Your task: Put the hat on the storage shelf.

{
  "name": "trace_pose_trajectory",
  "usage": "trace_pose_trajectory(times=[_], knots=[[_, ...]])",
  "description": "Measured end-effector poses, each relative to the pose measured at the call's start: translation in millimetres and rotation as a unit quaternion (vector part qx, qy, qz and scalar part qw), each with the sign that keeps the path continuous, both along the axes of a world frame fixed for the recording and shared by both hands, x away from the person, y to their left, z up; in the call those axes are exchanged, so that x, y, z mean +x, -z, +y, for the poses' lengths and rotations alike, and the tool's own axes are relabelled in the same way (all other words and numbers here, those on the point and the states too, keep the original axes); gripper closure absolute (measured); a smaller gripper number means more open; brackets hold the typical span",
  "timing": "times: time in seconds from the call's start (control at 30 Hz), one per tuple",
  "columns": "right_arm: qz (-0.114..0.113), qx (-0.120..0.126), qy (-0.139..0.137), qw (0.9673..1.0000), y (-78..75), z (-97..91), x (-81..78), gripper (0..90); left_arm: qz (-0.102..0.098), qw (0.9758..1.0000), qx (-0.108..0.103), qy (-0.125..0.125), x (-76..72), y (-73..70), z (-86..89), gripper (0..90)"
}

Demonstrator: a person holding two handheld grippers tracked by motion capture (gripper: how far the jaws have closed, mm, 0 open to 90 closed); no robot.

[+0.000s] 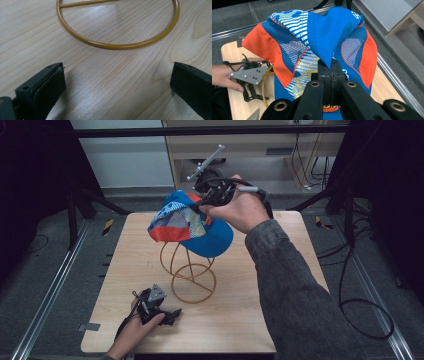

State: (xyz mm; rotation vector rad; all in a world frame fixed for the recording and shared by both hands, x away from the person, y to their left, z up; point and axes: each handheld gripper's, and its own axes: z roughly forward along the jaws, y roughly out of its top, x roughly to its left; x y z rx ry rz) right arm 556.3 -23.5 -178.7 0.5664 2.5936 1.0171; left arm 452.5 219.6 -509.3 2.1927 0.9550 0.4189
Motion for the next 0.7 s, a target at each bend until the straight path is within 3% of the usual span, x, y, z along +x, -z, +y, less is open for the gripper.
trace_pose_trajectory(times=[0.7], knots=[[0.020,-0.027,-0.032,0.9989,31.0,46.1,0.9,90.0,0.000,1.0000,0.000,0.001,0.1,-0.1,0.0,0.0]])
